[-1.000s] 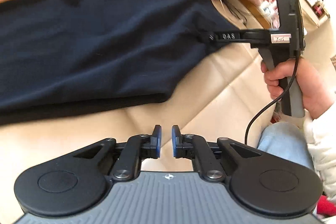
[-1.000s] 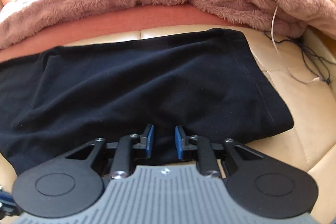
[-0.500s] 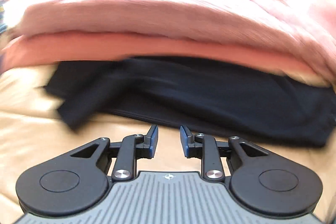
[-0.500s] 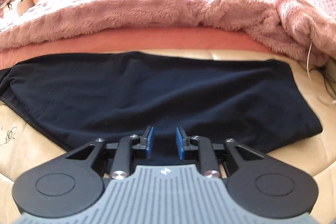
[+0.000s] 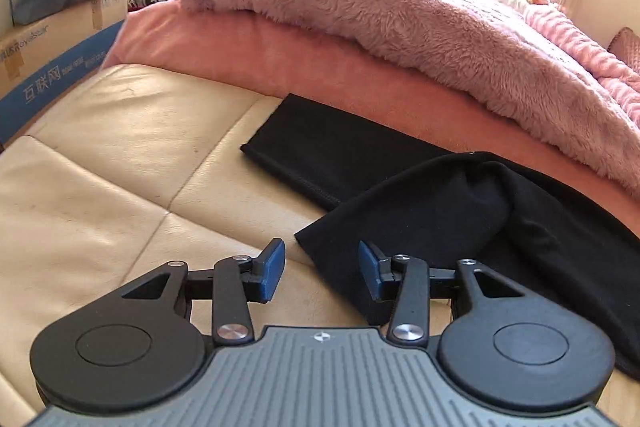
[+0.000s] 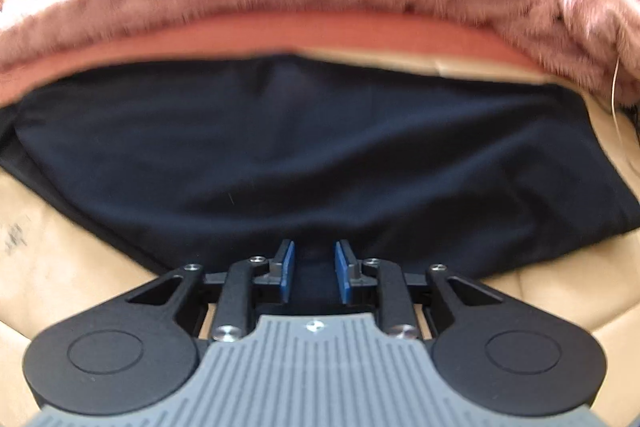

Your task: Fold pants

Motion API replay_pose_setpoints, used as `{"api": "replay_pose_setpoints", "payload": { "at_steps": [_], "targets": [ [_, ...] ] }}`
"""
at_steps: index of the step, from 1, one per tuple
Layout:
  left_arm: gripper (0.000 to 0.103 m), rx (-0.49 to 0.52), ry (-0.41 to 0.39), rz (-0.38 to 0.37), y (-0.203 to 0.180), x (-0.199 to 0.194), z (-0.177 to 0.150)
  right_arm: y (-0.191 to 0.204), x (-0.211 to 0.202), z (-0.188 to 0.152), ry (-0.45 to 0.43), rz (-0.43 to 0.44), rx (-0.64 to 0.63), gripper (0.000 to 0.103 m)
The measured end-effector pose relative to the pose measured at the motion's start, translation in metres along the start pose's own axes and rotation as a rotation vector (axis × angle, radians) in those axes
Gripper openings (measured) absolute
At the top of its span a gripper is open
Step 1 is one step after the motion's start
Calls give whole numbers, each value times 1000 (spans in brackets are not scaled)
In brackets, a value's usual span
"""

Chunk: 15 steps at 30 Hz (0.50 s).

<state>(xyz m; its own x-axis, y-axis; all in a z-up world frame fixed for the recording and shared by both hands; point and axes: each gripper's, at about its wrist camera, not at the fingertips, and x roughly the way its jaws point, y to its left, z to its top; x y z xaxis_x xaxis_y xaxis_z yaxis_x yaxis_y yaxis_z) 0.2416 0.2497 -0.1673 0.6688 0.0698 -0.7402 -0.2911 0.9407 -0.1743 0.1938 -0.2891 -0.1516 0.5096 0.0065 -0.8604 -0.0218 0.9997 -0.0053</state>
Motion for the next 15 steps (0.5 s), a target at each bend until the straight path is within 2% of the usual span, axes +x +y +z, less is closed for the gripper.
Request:
{"api": "replay_pose_setpoints", "payload": {
  "at_steps": [1, 2, 3, 8, 12, 15],
  "targets": [
    [28, 1, 1, -12, 0, 2, 0, 2, 1, -1, -8, -7, -14, 17],
    [8, 6, -1, -16, 1, 0, -1, 5, 1, -1, -7, -16, -31, 17],
    [2, 14, -7, -23, 0, -3, 0, 7, 2, -1, -3, -23, -48, 18],
    [1, 75, -134, -62, -5, -38, 25, 5, 4, 1, 11, -17, -55, 18],
    [0, 149, -213, -93, -13, -73, 72, 5, 6, 1, 13, -9, -49, 18],
    [0, 217, -231, -100, -26, -98, 112, 4, 5, 1, 14, -5, -47, 18]
  ]
}}
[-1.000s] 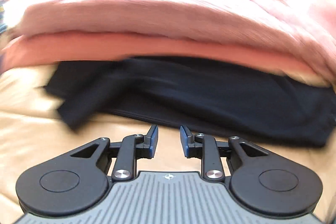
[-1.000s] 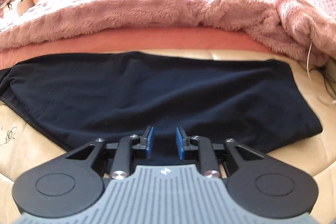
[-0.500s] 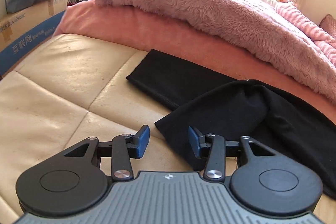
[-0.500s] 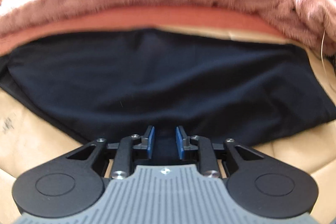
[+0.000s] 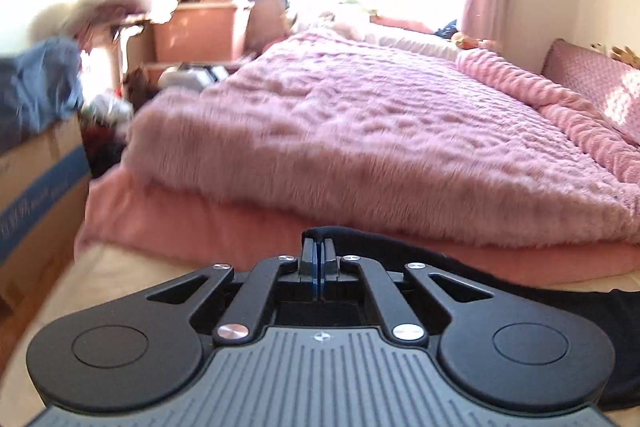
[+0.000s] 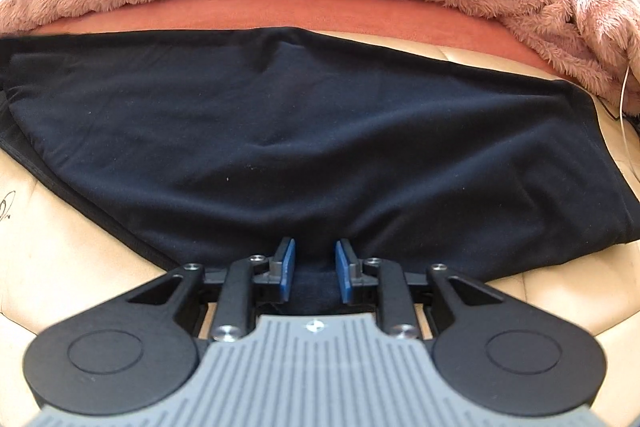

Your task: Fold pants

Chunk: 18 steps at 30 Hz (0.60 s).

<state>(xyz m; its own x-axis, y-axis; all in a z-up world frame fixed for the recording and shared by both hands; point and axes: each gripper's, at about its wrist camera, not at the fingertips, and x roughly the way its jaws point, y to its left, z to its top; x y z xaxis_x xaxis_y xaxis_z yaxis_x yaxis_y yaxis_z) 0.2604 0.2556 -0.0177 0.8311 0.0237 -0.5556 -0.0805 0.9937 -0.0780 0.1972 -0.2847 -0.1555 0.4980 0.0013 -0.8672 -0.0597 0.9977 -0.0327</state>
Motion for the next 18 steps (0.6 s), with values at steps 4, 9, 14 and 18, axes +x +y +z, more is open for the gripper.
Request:
{"api": "replay_pose_setpoints", "payload": {
  "at_steps": [4, 9, 14, 18],
  "targets": [
    [0, 83, 55, -6, -6, -10, 54, -4, 1, 1, 1, 14, 12, 18],
    [0, 61, 372, 102, 18, 79, 61, -8, 2, 2, 11, 32, 34, 18],
    [0, 125, 525, 181, 36, 167, -2, -8, 3, 2, 11, 36, 38, 18],
    [1, 104, 536, 212, 37, 200, -21, -8, 4, 3, 19, 33, 29, 18]
  ]
}}
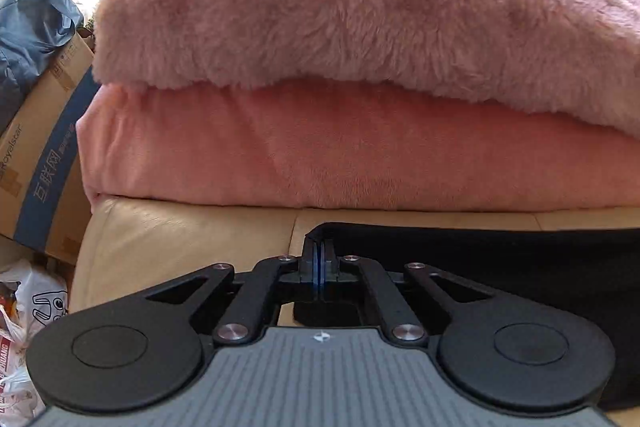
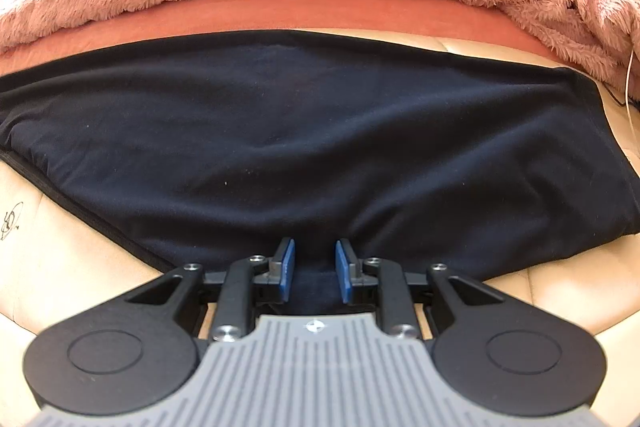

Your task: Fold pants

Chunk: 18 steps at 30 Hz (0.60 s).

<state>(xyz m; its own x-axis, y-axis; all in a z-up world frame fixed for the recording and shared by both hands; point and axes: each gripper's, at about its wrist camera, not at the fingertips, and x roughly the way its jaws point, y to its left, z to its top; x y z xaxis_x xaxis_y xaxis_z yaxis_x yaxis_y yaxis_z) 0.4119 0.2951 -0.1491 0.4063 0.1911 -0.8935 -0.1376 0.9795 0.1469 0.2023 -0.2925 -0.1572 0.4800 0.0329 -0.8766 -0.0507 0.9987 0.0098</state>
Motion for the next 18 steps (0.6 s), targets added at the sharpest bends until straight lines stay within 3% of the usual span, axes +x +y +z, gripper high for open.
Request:
{"api": "replay_pose_setpoints", "payload": {
  "at_steps": [5, 10, 15, 18],
  "targets": [
    [19, -56, -116, 55, 3, -3, -6, 2, 0, -1, -1, -4, -15, 18],
    [23, -142, -179, -72, 30, -39, -30, 6, 0, -3, -2, -11, -60, 17],
    [23, -155, -124, -211, 35, -59, -64, 4, -2, -6, 2, -26, -90, 16],
    [23, -278, -119, -291, 37, -55, -83, 6, -2, -7, 0, -37, -91, 16]
  ]
}}
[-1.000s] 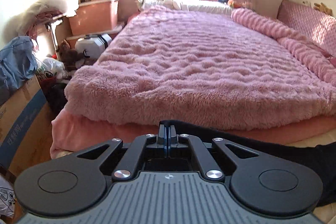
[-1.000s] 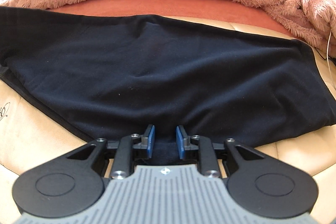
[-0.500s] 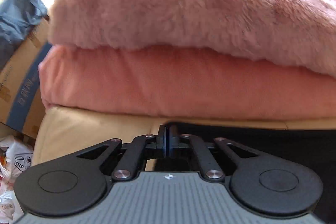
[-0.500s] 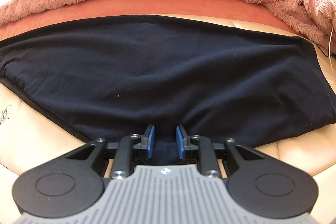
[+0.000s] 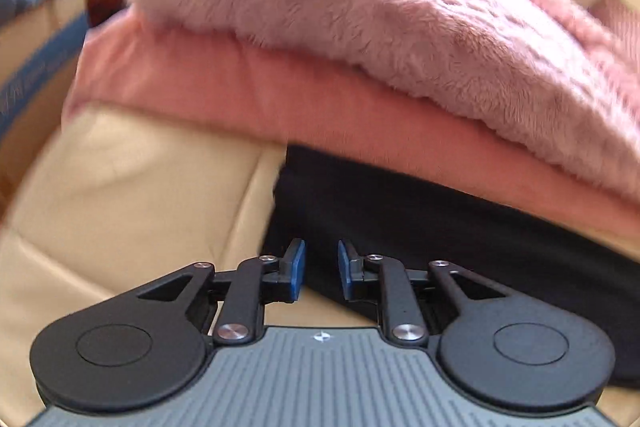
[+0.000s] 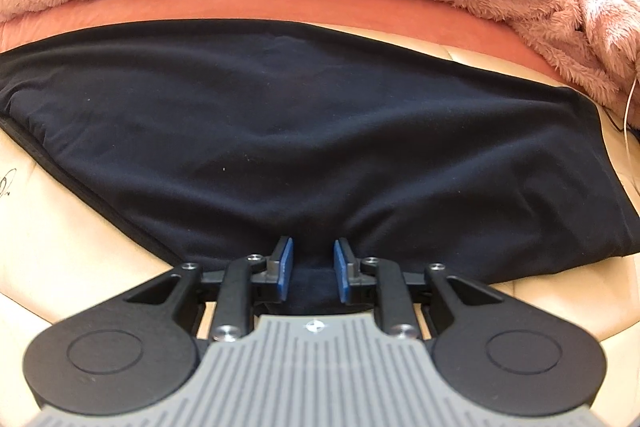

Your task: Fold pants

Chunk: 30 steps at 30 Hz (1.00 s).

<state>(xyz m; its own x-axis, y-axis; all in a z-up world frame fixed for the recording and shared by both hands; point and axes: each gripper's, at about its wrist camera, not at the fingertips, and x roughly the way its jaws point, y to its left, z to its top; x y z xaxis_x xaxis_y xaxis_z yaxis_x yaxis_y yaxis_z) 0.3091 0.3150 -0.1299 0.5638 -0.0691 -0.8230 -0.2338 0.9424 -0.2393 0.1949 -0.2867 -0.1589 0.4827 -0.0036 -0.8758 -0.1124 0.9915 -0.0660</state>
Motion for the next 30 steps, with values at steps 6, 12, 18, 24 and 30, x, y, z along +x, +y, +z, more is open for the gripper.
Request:
{"api": "replay_pose_setpoints", "payload": {
  "at_steps": [6, 12, 18, 24, 30],
  "targets": [
    [23, -422, -70, -148, 31, 19, -20, 2, -1, 2, 9, -8, 5, 17],
    [5, -432, -102, -114, 24, 26, -15, 4, -22, 3, -45, 22, -4, 22],
    [0, -288, -167, -40, -5, 1, 11, 27, -50, -5, -43, 48, -154, 32],
    [0, -137, -134, 52, -32, -3, 30, 52, -42, -13, -15, -37, -361, 31],
    [0, -83, -110, 162, -38, -2, 36, 54, -33, -16, -12, -79, -448, 0]
  ]
}}
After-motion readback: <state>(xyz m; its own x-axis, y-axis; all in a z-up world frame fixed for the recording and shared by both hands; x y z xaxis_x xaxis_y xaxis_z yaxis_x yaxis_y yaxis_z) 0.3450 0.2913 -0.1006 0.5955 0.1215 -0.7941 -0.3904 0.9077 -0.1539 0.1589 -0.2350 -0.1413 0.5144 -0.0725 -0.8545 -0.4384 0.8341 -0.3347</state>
